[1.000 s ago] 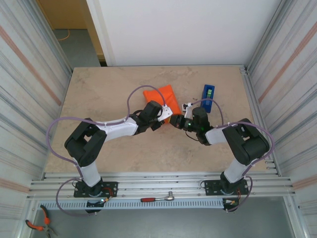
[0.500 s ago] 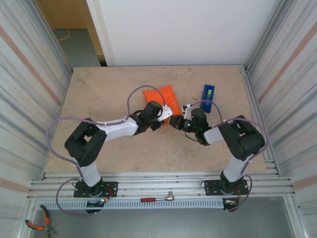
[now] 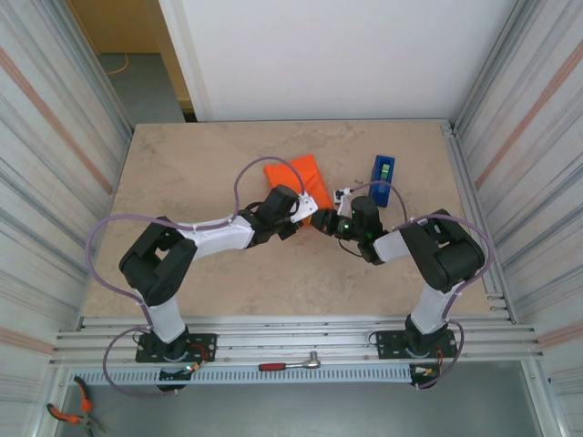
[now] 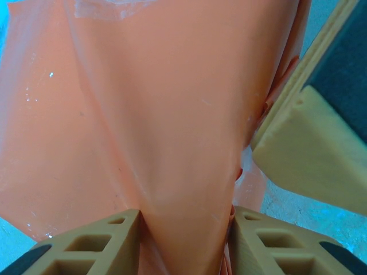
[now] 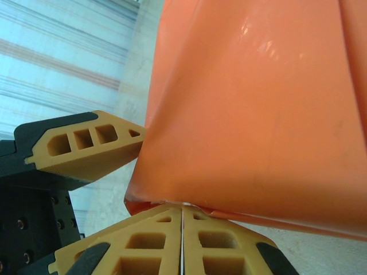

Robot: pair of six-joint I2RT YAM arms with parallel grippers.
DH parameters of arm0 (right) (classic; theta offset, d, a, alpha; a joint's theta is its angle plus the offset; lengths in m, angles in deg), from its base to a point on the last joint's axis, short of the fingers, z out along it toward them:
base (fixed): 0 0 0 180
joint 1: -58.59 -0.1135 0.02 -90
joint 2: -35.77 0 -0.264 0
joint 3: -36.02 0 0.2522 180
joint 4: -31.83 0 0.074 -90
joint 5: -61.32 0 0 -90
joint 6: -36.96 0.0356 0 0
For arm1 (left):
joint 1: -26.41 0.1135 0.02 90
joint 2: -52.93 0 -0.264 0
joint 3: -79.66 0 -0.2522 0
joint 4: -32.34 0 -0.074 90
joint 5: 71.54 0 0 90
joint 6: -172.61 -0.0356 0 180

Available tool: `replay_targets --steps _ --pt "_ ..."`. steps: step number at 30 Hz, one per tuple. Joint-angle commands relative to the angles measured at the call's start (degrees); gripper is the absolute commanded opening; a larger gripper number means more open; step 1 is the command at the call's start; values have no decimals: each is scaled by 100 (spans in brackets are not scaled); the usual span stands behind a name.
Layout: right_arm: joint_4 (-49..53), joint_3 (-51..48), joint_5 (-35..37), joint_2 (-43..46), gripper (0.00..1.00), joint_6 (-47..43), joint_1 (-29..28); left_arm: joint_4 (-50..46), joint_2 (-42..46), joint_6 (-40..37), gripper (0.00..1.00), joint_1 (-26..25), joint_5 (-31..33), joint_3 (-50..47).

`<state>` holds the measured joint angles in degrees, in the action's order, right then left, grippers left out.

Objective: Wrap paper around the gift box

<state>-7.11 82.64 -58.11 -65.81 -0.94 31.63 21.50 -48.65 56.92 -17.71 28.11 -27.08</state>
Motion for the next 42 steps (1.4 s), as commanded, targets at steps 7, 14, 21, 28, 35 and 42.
replay_targets --steps 7,14,21,28,35,42 --pt "-117 26 -19 -14 19 42 76 -547 -311 38 40 -53 -244 -185" --pt "-108 -45 -30 50 21 29 111 -551 -303 43 38 -53 -252 -185" --pt "-14 12 -61 60 22 29 120 -554 -344 52 36 -62 -254 -185" --pt "42 1 -71 106 29 20 123 -564 -365 56 36 -62 -269 -176" --pt "52 -31 -61 191 31 28 138 -564 -379 56 34 -62 -263 -176" --pt "81 -52 -34 231 37 36 138 -564 -372 43 33 -79 -254 -185"
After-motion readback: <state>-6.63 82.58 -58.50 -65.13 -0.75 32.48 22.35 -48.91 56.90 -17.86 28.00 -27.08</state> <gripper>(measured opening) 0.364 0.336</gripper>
